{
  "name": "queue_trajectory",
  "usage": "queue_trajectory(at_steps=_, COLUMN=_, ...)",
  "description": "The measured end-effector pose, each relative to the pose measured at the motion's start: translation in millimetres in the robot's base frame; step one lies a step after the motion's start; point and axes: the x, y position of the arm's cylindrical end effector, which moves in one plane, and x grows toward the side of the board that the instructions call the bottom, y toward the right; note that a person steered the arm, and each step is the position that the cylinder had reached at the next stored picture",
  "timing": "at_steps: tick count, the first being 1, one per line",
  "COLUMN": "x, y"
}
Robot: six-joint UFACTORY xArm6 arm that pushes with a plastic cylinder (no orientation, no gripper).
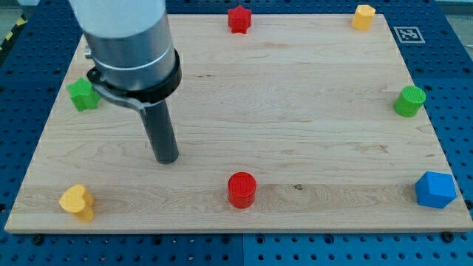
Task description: Push the red circle right a bit
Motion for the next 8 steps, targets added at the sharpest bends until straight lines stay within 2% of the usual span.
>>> queue_trajectory(at_steps=3, x=48, y=15)
queue_trajectory(at_steps=6, x=53, y=101)
queue_trajectory(at_steps=8, x=87, y=121)
